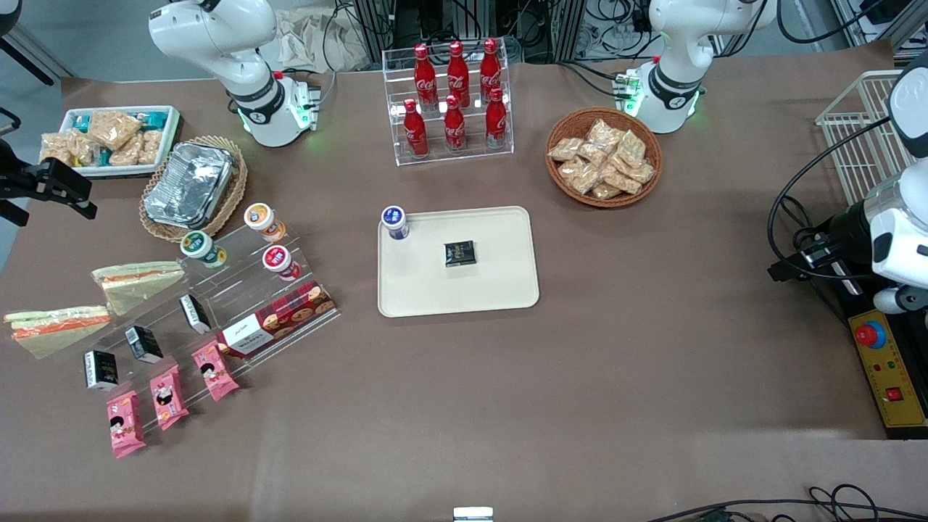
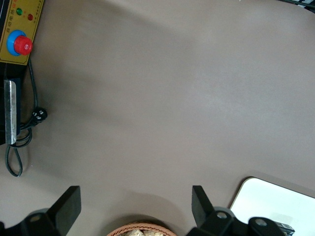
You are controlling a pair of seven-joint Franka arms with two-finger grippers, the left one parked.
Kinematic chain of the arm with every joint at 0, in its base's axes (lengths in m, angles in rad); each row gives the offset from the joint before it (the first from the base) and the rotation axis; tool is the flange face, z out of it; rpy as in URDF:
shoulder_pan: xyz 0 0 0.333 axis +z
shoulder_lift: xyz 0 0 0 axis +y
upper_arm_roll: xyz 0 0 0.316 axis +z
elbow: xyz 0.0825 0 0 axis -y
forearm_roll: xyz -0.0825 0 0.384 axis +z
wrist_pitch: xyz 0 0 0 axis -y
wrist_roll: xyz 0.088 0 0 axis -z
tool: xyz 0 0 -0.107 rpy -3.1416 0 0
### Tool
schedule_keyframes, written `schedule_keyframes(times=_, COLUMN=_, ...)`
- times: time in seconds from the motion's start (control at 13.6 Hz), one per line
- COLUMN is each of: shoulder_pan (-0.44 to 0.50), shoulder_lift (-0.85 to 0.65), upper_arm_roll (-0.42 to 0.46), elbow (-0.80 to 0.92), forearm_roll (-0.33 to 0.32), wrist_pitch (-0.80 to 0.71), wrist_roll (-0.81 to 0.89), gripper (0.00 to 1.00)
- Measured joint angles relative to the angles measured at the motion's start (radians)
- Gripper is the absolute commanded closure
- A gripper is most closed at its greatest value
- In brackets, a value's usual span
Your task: Place sandwich on tray
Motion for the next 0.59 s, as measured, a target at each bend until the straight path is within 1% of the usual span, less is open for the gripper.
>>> schedule_keyframes(times=0.59, shoulder_pan=-0.001, shoulder_lift=-0.001, upper_arm_roll=-0.001, elbow=0.000, forearm_roll=0.000, wrist_pitch=-0.008, wrist_roll=0.000, gripper=0.03)
